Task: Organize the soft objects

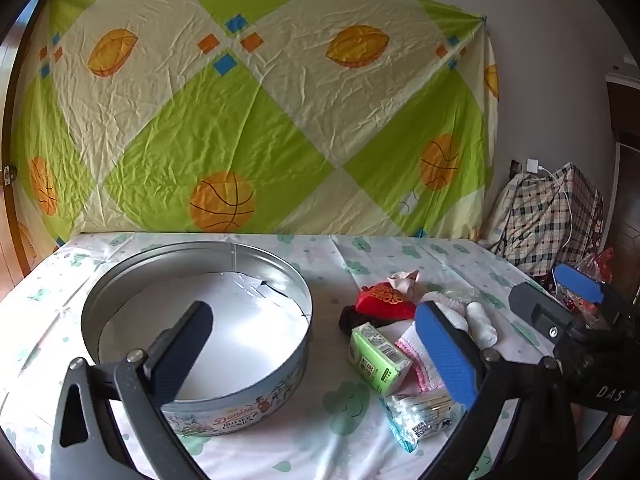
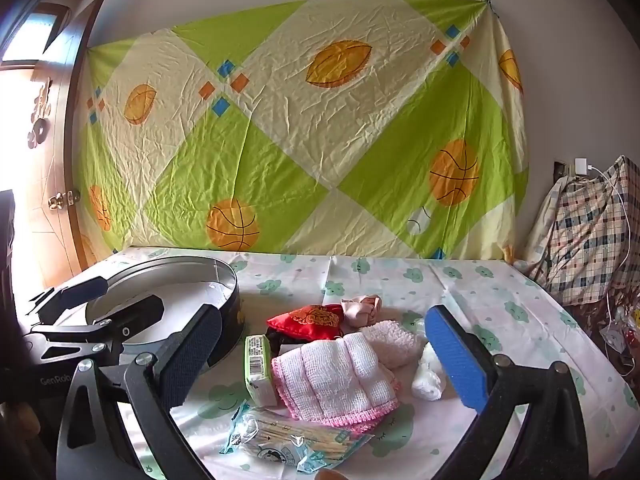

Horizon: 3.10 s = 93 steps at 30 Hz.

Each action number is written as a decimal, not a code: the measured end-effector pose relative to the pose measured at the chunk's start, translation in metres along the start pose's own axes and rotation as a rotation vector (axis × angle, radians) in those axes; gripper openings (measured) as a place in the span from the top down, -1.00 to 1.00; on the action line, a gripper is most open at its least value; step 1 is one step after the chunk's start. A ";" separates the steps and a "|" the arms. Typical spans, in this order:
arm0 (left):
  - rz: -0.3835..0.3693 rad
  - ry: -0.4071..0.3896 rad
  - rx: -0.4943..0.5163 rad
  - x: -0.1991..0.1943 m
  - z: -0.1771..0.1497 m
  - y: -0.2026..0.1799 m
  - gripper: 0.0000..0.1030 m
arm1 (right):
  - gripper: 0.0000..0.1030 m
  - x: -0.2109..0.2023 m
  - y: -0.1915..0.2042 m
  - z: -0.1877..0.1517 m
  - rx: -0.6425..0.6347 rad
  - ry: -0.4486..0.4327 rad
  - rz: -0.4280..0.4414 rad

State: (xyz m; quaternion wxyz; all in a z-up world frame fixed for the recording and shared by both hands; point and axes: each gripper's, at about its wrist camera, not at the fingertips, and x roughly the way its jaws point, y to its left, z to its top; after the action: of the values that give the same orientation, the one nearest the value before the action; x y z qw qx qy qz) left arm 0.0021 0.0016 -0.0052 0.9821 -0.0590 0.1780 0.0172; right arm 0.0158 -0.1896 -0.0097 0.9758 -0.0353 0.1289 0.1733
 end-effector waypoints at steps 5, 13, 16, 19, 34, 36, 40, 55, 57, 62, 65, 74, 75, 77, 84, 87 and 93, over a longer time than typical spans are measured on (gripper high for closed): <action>0.002 0.001 0.000 0.000 0.000 0.000 -0.99 | -0.99 0.005 -0.006 -0.006 0.013 0.008 0.007; 0.008 0.006 0.003 0.003 -0.003 0.002 -0.99 | -0.99 0.006 -0.008 -0.006 0.025 0.014 0.013; 0.009 0.009 0.004 0.005 -0.004 0.002 -0.99 | -0.99 0.007 -0.007 -0.007 0.027 0.021 0.015; 0.010 0.007 0.003 0.005 -0.004 0.001 -0.99 | -0.99 0.008 -0.006 -0.008 0.027 0.026 0.019; 0.010 0.011 0.003 0.006 -0.008 0.005 -0.99 | -0.99 0.010 -0.009 -0.011 0.040 0.035 0.015; 0.011 0.011 0.002 0.006 -0.009 0.005 -0.99 | -0.99 0.010 -0.009 -0.011 0.040 0.035 0.015; 0.010 0.016 0.000 0.008 -0.010 0.006 -0.99 | -0.99 0.010 -0.009 -0.012 0.042 0.040 0.014; 0.017 0.042 0.016 0.013 -0.014 0.001 -0.99 | -0.99 0.014 -0.020 -0.018 0.064 0.059 0.010; 0.017 0.042 0.016 0.013 -0.014 0.001 -0.99 | -0.99 0.014 -0.022 -0.019 0.068 0.060 0.009; 0.017 0.049 0.021 0.014 -0.014 -0.001 -0.99 | -0.99 0.015 -0.026 -0.022 0.076 0.066 0.007; 0.017 0.058 0.025 0.017 -0.015 -0.004 -0.99 | -0.99 0.017 -0.029 -0.024 0.082 0.071 0.004; 0.010 0.099 0.037 0.029 -0.017 -0.013 -0.99 | -0.99 0.025 -0.044 -0.036 0.110 0.093 -0.008; 0.008 0.104 0.039 0.031 -0.017 -0.014 -0.99 | -0.99 0.026 -0.047 -0.038 0.114 0.096 -0.013; 0.003 0.117 0.041 0.036 -0.019 -0.016 -0.94 | -0.99 0.029 -0.052 -0.041 0.123 0.102 -0.023; -0.016 0.177 0.056 0.057 -0.026 -0.027 -0.67 | -0.99 0.042 -0.077 -0.050 0.156 0.126 -0.083; -0.036 0.209 0.053 0.068 -0.027 -0.032 -0.63 | -0.99 0.050 -0.089 -0.051 0.160 0.151 -0.124; -0.051 0.289 0.079 0.091 -0.032 -0.045 -0.32 | -0.99 0.067 -0.117 -0.053 0.209 0.240 -0.166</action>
State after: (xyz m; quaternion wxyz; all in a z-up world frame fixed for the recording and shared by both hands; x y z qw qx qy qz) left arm 0.0783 -0.0456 -0.0618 0.9479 -0.0268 0.3165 -0.0232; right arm 0.1049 -0.2835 -0.0758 0.9627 0.0357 0.2582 0.0724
